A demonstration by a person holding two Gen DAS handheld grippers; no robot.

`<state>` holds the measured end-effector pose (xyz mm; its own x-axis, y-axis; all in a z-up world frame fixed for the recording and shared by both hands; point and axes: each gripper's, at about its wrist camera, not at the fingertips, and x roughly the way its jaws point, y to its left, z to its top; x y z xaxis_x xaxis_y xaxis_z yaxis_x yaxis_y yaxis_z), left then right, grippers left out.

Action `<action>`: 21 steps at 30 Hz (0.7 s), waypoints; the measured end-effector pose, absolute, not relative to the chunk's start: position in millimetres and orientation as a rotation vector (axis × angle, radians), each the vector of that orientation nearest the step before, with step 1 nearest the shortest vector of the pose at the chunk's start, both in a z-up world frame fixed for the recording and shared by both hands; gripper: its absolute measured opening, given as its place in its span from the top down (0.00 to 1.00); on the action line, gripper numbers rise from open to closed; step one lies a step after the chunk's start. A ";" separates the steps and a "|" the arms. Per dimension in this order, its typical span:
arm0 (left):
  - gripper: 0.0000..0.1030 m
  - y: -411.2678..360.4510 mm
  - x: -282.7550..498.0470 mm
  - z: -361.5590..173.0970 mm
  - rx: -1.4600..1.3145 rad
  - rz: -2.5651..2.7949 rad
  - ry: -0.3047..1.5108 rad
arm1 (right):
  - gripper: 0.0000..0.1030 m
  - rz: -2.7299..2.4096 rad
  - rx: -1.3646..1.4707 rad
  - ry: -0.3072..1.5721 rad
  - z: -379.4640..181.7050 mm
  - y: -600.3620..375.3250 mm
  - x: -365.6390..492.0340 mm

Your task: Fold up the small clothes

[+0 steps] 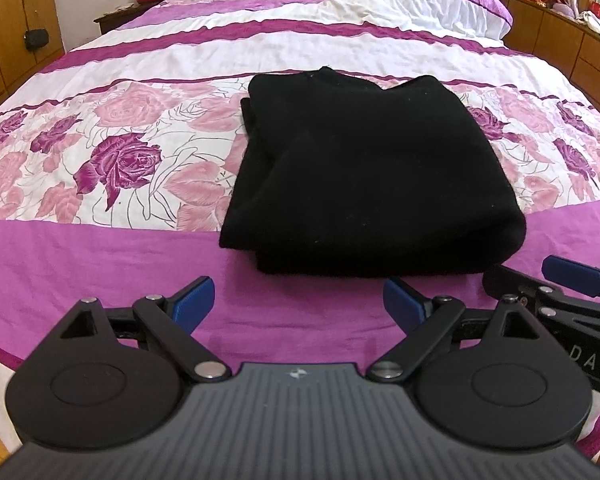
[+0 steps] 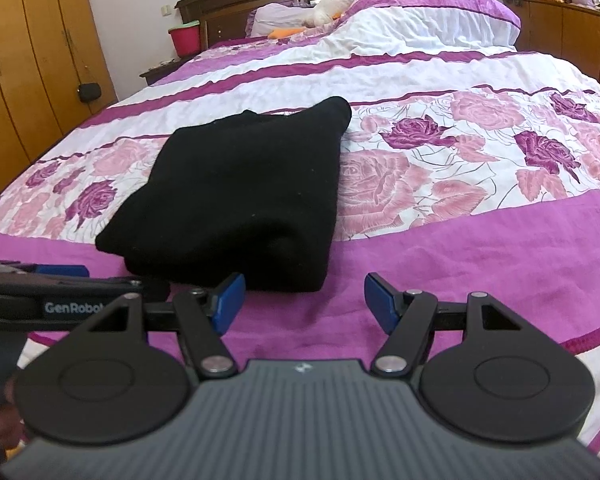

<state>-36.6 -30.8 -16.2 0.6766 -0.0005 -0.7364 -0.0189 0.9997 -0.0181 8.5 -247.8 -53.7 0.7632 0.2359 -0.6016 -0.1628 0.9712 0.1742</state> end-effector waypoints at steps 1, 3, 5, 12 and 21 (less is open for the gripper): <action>0.09 -30.8 -36.5 -16.4 -0.024 0.012 0.829 | 0.34 0.217 0.114 0.669 -53.7 -247.7 8.4; 0.09 -31.0 -36.0 -16.8 -0.021 0.017 0.832 | 0.34 0.218 0.112 0.672 -53.6 -247.7 8.7; 0.09 -31.3 -35.9 -17.1 -0.019 0.017 0.835 | 0.34 0.218 0.112 0.674 -53.6 -247.2 9.3; 0.09 -32.1 -34.2 -18.2 -0.008 0.021 0.844 | 0.34 0.216 0.114 0.676 -53.5 -247.3 10.4; 0.09 -37.4 -32.9 -19.7 0.017 0.013 0.846 | 0.34 0.219 0.115 0.682 -54.4 -248.0 11.1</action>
<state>-32.9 -37.4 -19.7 0.6632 0.0184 -0.7482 -0.0051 0.9998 0.0201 11.1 -248.0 -54.4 0.7544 0.2375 -0.6119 -0.1624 0.9708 0.1767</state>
